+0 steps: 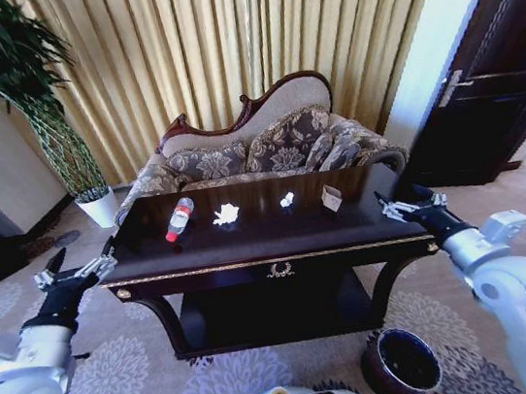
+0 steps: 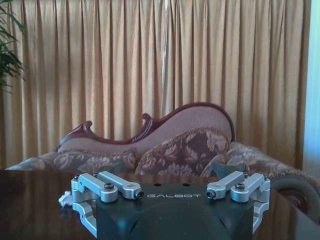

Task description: Move to the front of the table and place the trash on the table into the trash bin.

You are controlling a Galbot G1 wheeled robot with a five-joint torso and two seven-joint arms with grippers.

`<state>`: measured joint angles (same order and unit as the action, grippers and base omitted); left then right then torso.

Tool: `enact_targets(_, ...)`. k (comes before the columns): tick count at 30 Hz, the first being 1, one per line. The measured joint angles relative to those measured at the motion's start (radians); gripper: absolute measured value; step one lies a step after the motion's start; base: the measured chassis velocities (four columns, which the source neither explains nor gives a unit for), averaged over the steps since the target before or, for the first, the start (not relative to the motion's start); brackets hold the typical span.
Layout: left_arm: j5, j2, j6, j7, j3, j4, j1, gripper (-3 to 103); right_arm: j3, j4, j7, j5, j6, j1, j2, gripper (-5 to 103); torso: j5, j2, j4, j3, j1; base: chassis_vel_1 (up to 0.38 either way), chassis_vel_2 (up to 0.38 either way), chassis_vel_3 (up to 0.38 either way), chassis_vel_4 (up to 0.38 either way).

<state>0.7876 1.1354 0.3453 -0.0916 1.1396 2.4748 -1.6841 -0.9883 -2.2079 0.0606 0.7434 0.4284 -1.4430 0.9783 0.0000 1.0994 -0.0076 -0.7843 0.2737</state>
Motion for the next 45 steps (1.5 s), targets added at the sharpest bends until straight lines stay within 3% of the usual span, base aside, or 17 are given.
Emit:
enact_targets(1, 0.000, 0.000, 0.000, 0.000, 0.000, 0.000, 0.000, 100, 0.000, 0.000, 0.000, 0.000, 0.000, 0.000, 0.000, 100, 0.0000, 0.000, 0.0000, 0.000, 0.000, 0.000, 0.000, 0.000, 0.000)
enact_targets(4, 0.002, -0.003, 0.000, 0.000, 0.021, -0.012, -0.001, 100, 0.022, 0.036, -0.034, 0.078, 0.100, 0.047, -0.058, 100, -0.0001, 0.000, 0.0003, 0.000, 0.000, 0.000, 0.000, 0.000, 0.000)
enact_targets(7, 0.002, 0.001, -0.002, 0.002, 0.032, -0.013, -0.007, 100, 0.055, 0.067, -0.071, 0.109, 0.134, 0.088, -0.095, 100, -0.0003, 0.000, 0.0004, 0.000, 0.000, 0.000, 0.000, 0.000, 0.000)
enact_targets(23, -0.002, 0.020, -0.004, 0.004, 0.024, -0.002, -0.010, 100, 0.195, 0.116, -0.112, 0.124, 0.201, 0.209, -0.163, 100, -0.0002, 0.000, 0.0002, 0.000, 0.000, 0.000, 0.000, 0.000, 0.000)
enact_targets(26, -0.010, 0.027, -0.002, 0.003, 0.012, 0.002, -0.011, 100, 0.249, 0.137, -0.145, 0.149, 0.236, 0.260, -0.192, 100, -0.0002, 0.000, 0.0003, 0.000, 0.000, 0.000, 0.000, 0.000, 0.000)
enact_targets(28, -0.017, 0.027, -0.001, 0.000, 0.004, 0.004, -0.010, 100, 0.318, 0.159, -0.213, 0.189, 0.280, 0.335, -0.219, 100, -0.0002, 0.000, 0.0004, 0.000, 0.000, 0.000, 0.000, 0.000, 0.000)
enact_targets(32, -0.019, 0.030, -0.001, -0.002, 0.001, 0.005, -0.010, 100, 0.406, 0.195, -0.282, 0.231, 0.291, 0.412, -0.237, 100, -0.0003, 0.000, 0.0003, 0.000, 0.000, 0.000, 0.000, 0.000, 0.000)
enact_targets(45, -0.039, 0.046, 0.000, -0.003, -0.014, 0.007, -0.017, 100, 0.560, 0.357, -0.285, 0.202, 0.291, 0.530, -0.199, 100, -0.0002, 0.000, 0.0004, 0.000, 0.000, 0.000, 0.000, 0.000, 0.000)
